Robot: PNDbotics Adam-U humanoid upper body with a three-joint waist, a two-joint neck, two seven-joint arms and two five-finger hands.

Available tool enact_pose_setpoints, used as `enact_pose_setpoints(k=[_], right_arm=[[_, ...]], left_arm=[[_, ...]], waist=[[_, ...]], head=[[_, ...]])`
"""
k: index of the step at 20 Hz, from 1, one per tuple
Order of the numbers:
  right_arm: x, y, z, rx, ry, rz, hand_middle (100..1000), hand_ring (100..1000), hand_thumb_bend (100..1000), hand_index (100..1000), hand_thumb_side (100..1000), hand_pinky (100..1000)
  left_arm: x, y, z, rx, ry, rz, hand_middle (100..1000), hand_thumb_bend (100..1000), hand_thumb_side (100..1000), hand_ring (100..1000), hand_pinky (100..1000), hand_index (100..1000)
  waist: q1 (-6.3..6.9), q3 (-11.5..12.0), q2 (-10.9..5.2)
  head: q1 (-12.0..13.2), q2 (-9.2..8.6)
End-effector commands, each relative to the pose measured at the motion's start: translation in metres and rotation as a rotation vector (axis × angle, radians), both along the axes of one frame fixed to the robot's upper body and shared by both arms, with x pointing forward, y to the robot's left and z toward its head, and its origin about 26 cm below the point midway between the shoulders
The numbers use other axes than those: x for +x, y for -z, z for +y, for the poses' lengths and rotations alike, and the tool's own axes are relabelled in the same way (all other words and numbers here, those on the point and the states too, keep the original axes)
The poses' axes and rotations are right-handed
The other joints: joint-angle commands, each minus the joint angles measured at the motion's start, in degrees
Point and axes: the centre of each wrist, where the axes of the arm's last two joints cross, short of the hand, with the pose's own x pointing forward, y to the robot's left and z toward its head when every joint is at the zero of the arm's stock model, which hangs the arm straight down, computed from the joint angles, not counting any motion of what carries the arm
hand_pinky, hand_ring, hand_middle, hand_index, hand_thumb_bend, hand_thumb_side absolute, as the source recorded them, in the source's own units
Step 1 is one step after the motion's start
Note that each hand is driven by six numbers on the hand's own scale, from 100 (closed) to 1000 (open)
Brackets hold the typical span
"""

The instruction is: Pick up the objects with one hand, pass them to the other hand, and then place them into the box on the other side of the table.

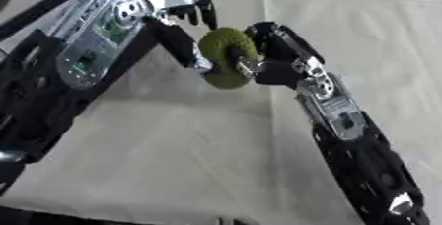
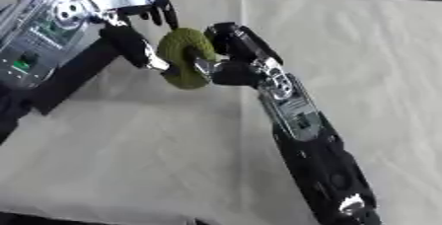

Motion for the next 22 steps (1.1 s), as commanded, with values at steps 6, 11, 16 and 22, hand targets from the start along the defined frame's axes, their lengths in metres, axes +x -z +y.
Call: enact_pose_setpoints(k=[6,11,16,22], right_arm=[[-0.0015,-0.0168,0.0013,0.007,-0.018,-0.052,309,477,212,403,100,623],[-0.0015,-0.0163,0.001,0.006,-0.02,-0.05,308,476,216,402,100,621],[-0.0013,-0.0159,0.0008,0.006,-0.017,-0.047,308,476,219,401,100,619],[-0.0011,-0.0156,0.0008,0.008,-0.015,-0.046,308,475,224,400,100,616]], left_arm=[[-0.0051,-0.01,-0.0009,-0.061,0.0,0.066,678,336,278,730,815,644],[-0.0058,-0.01,-0.001,-0.075,-0.007,0.086,665,306,270,719,808,613],[-0.0067,-0.0098,-0.0009,-0.072,-0.007,0.092,649,315,193,708,799,575],[-0.0073,-0.0098,-0.0013,-0.052,-0.003,0.094,620,335,100,688,787,505]], waist=[[0.03,0.0,-0.88],[0.0,-0.1,-0.94],[-0.01,-0.1,-0.89],[-0.06,-0.2,-0.92]], head=[[0.0,0.22],[0.2,0.29],[0.4,0.28],[0.4,0.33]])
